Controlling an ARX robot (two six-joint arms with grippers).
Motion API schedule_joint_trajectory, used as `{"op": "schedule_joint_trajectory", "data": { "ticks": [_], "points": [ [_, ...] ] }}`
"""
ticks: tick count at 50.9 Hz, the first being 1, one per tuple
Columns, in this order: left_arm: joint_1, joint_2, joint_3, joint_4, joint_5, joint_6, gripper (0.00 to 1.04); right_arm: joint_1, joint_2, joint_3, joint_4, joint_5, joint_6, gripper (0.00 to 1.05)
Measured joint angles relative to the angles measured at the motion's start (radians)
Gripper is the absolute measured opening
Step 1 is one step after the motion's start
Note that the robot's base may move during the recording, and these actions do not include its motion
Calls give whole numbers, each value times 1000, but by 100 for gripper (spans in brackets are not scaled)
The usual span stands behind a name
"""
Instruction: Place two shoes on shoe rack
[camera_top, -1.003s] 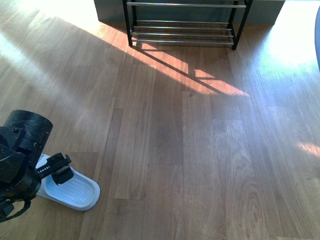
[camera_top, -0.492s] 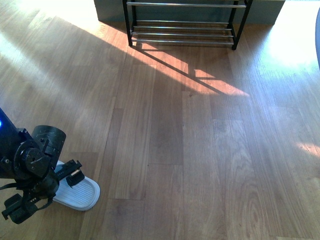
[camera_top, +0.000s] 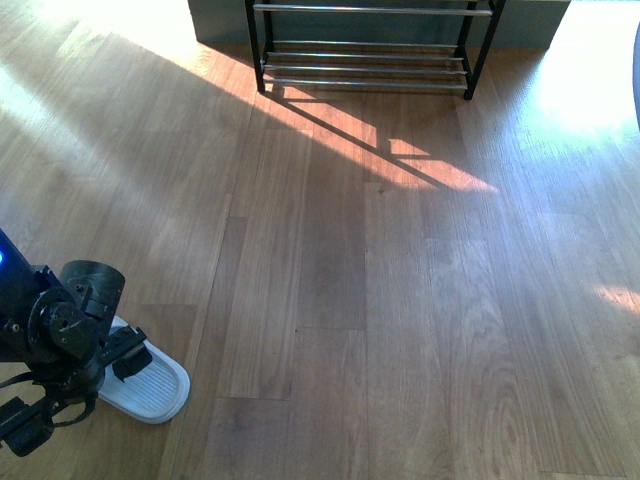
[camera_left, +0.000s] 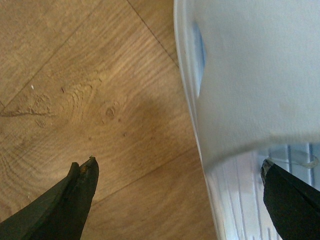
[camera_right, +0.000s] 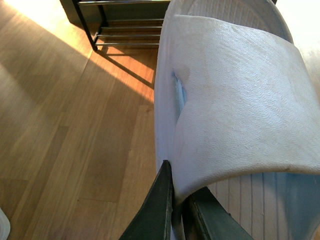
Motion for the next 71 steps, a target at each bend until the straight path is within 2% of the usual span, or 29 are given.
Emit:
{"op": "schedule_joint_trajectory", "data": {
  "ticks": [11, 19, 27, 33, 44, 48, 59, 71],
  "points": [
    [18, 11, 27, 53, 17, -29, 95, 0, 0, 0, 0, -1, 0, 2],
    [19, 13, 51, 2, 8, -36, 95, 0, 0, 0, 0, -1, 0, 2],
    [29, 27, 66, 3, -13, -40, 67, 0, 0, 0, 0, -1, 0, 2],
    [39, 41, 93, -10, -14, -40, 55, 0, 0, 0, 0, -1, 0, 2],
    [52, 56, 125, -6, -15, -40, 15, 0, 0, 0, 0, -1, 0, 2],
    [57, 54, 120, 4, -16, -38, 4, 0, 0, 0, 0, -1, 0, 2],
    [56, -17, 57, 71, 2, 29, 2, 0, 0, 0, 0, -1, 0, 2],
    [-15, -412, -245, 284, -2, 251, 2, 0, 0, 0, 0, -1, 0, 2]
  ]
}}
